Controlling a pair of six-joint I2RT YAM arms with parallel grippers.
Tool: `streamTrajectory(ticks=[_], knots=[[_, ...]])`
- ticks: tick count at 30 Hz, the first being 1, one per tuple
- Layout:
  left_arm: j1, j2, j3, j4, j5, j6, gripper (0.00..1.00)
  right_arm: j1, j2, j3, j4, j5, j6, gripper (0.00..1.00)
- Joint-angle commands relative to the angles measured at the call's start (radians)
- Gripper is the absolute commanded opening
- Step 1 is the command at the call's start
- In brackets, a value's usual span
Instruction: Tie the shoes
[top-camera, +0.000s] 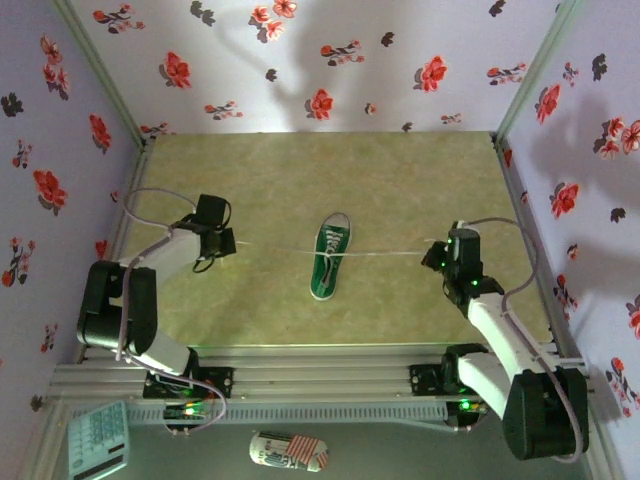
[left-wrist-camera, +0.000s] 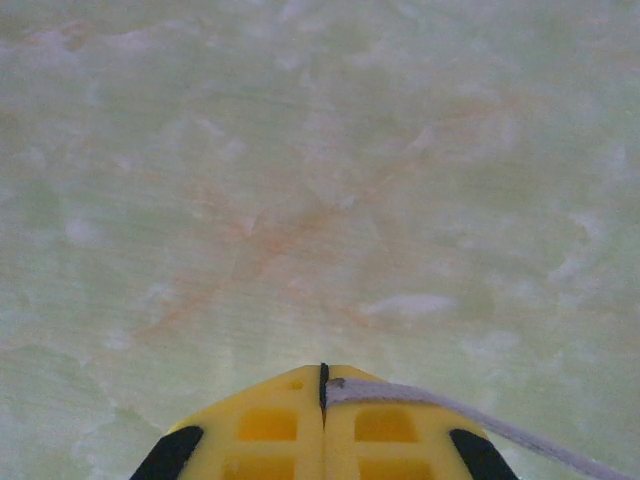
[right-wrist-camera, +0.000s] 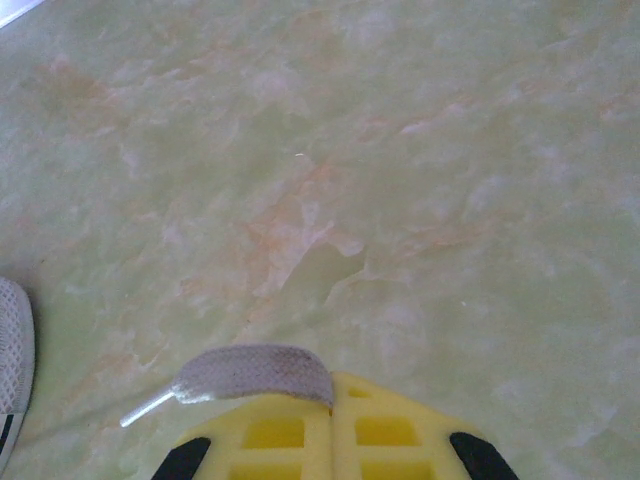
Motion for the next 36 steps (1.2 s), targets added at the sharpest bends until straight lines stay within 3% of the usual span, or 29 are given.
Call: streamTrajectory(ticks=[1, 10, 13, 15, 18, 23, 25, 27, 29, 33, 36], knots=[[0.027, 0.012, 0.024, -0.05, -0.092, -0.003, 0.0, -0.032, 0.007, 0.032, -0.031, 0.06, 0.0, 0.0], [0.027, -0.046, -0.014, -0.102, -0.138, -0.038, 0.0, -0.066, 0.01, 0.053, -0.053, 0.066, -0.033, 0.0], [0.012, -0.082, -0.037, -0.081, -0.077, -0.035, 0.0, -0.066, 0.023, 0.068, -0.058, 0.002, -0.046, 0.0], [-0.029, -0.13, -0.07, -0.036, -0.009, -0.025, 0.0, -0.064, 0.055, 0.089, -0.063, -0.118, -0.077, 0.0], [-0.09, -0.177, -0.104, 0.013, 0.071, -0.018, 0.0, -0.035, 0.091, 0.12, -0.112, -0.18, -0.089, 0.0], [-0.107, -0.198, -0.117, -0.025, 0.015, -0.036, 0.01, -0.001, 0.079, 0.114, -0.14, -0.164, -0.057, 0.0], [-0.108, -0.192, -0.11, -0.05, -0.01, -0.038, 0.14, 0.002, 0.087, 0.126, -0.162, -0.17, -0.046, 0.0], [-0.109, -0.193, -0.103, -0.068, -0.019, -0.038, 0.43, 0.014, 0.099, 0.144, -0.182, -0.171, -0.048, 0.0], [-0.108, -0.215, -0.1, -0.071, -0.019, -0.03, 0.62, 0.034, 0.096, 0.156, -0.182, -0.166, -0.055, 0.0], [-0.108, -0.269, -0.078, -0.084, -0.031, 0.007, 0.81, 0.05, 0.062, 0.181, -0.16, -0.223, -0.062, 0.0], [-0.108, -0.298, -0.054, -0.072, -0.013, 0.051, 0.84, 0.061, 0.034, 0.21, -0.131, -0.294, -0.066, 0.0]])
